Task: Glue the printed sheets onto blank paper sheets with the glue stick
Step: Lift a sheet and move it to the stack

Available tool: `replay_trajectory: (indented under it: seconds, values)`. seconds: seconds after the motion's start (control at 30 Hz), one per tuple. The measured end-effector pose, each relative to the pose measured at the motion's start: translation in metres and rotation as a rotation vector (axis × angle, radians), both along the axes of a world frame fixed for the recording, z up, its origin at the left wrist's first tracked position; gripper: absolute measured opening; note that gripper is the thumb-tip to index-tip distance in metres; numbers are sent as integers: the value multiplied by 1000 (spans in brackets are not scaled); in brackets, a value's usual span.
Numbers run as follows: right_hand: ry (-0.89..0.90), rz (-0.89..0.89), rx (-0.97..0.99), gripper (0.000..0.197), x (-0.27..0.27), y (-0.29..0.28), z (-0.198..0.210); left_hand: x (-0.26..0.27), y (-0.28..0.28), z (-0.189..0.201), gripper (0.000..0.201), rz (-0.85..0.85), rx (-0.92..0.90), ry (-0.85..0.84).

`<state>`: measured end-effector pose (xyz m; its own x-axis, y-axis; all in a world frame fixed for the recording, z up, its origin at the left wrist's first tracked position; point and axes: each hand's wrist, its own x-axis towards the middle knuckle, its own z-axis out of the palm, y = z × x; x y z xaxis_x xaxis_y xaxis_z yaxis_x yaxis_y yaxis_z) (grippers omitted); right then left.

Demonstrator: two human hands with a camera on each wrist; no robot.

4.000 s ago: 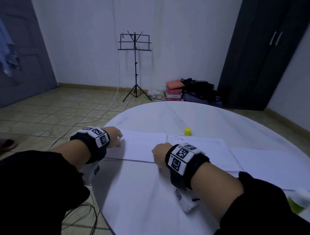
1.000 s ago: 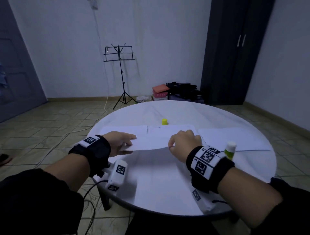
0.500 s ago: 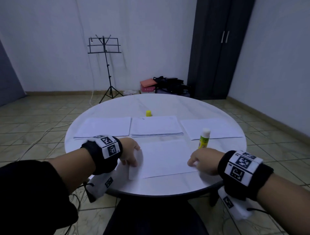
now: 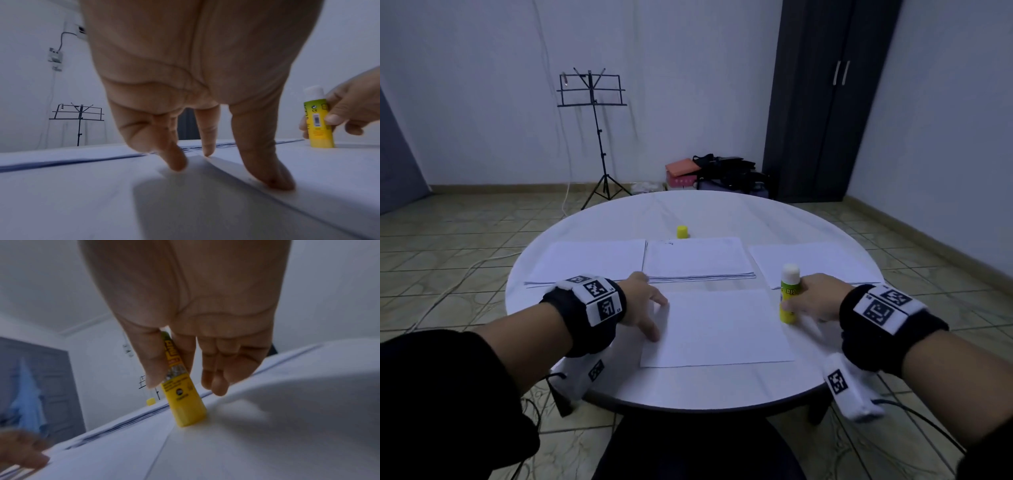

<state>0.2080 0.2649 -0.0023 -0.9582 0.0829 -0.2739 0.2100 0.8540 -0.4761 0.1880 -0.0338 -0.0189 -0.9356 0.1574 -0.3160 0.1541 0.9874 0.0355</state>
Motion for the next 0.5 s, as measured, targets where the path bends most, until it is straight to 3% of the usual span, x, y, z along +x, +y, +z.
replay_trajectory:
  seconds: [0.2,0.3,0.4,0.5]
  values:
    - [74,232,195,13,-7,-55,17,5,1,0,60,-49,-15,17]
    - [208,182,46,36,-14,-81,19,8,0,-1,56,-66,-32,31]
    - [322,107,-193,29,-24,-105,18,10,0,-4,57,-98,-54,35]
    - [326,122,-225,26,-33,-129,16,13,-4,-5,63,-133,-86,-4]
